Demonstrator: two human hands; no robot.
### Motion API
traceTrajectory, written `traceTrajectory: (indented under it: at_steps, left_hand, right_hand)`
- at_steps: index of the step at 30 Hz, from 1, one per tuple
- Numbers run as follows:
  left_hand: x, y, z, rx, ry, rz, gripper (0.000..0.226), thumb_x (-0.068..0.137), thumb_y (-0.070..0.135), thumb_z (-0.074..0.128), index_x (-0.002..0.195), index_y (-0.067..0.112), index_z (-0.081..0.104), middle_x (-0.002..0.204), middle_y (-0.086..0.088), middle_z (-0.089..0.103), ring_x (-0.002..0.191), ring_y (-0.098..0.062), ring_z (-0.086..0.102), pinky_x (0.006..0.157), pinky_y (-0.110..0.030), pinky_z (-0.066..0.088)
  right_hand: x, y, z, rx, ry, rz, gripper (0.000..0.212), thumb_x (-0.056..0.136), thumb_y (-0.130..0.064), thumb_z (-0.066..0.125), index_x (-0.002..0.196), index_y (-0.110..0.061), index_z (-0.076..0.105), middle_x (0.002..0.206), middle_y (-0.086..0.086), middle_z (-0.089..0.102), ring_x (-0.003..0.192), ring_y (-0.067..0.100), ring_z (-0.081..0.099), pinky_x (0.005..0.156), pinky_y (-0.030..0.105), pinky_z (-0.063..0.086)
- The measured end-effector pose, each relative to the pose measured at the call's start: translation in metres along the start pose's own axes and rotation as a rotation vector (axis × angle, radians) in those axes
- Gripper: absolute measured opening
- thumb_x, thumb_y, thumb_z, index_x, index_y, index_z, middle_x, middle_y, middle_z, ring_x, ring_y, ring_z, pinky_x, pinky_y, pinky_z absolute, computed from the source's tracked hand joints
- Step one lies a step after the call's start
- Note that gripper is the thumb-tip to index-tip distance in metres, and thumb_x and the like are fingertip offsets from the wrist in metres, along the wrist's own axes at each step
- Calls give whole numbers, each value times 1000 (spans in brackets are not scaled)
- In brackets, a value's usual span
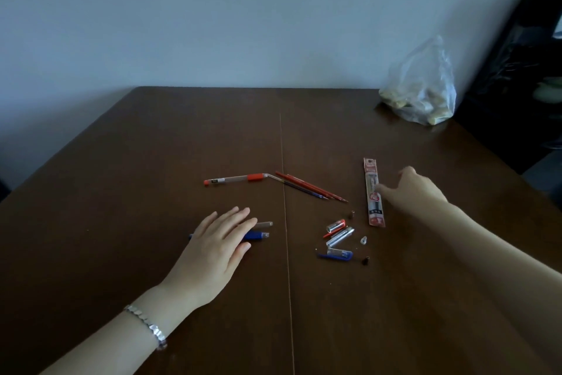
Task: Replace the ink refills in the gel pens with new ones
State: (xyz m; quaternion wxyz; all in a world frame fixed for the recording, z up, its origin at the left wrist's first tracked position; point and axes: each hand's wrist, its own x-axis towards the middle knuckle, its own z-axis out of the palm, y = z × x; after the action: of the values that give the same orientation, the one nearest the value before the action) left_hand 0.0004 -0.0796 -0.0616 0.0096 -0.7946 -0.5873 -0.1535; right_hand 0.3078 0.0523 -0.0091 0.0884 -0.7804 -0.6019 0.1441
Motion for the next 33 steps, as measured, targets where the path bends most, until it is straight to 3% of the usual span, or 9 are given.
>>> traceTrajectory:
  at_steps: [3,6,9,14,19,22,27,30,33]
  left_hand:
    - [5,11,-8,-21,50,4,35,89,24,51,124,19,49,129,-3,56,124,-18,46,104,-36,22]
    - [11,26,-22,-43,119,17,34,84,15,60,117,17,55,118,-3,63,114,-19,55,101,-34,27]
    - [14,44,-35,-76,186,46,32,80,11,64,112,15,59,112,-5,65,108,-20,58,98,-34,32]
    - [8,68,-47,-99,204,109,27,78,19,54,104,17,64,104,-1,69,98,-15,63,88,-28,43]
    - [9,71,-48,-109,185,148,25,77,18,58,101,17,65,97,-1,72,91,-15,67,81,-28,49]
    - [16,75,-50,-112,238,168,44,74,13,71,115,16,56,111,-4,67,108,-18,60,93,-35,43]
    - [27,96,-62,-78,308,375,54,86,24,52,135,16,30,139,-2,42,133,-16,30,114,-36,22]
    - [27,99,-61,-24,332,536,35,89,14,41,124,11,43,117,-4,64,115,-16,54,106,-36,32]
    - [27,95,-60,50,195,494,27,81,6,52,108,9,52,86,-5,72,78,-19,68,72,-29,55]
  right_hand:
    - [-1,4,14,-40,-20,9,62,77,-50,61,115,-5,43,94,12,64,78,25,60,57,31,46]
    - [3,1,19,60,-13,-3,32,80,-38,62,79,-8,52,67,5,58,59,20,55,46,27,36]
    - [1,-5,17,155,-58,13,34,79,-31,64,59,-12,44,59,3,49,55,18,49,43,27,31]
    - [-13,-12,17,154,-85,18,33,72,-28,73,85,-5,54,77,9,60,73,26,61,53,30,43]
    - [-33,0,4,501,-11,-85,22,73,-18,72,91,-6,69,64,4,67,45,13,61,40,19,50]
    - [-74,-9,-21,732,29,-245,18,72,-19,74,88,-15,69,66,-3,70,43,5,60,41,11,48]
    - [-154,-29,-49,991,-383,-436,18,69,-14,75,86,-14,70,62,3,71,45,6,59,45,17,50]
    - [-171,-28,-43,940,-419,-482,15,71,-16,73,85,-13,69,61,0,70,49,5,62,47,15,48]
    - [-162,-20,-33,998,-432,-359,13,85,-14,58,95,-8,63,54,-1,66,48,10,62,46,18,50]
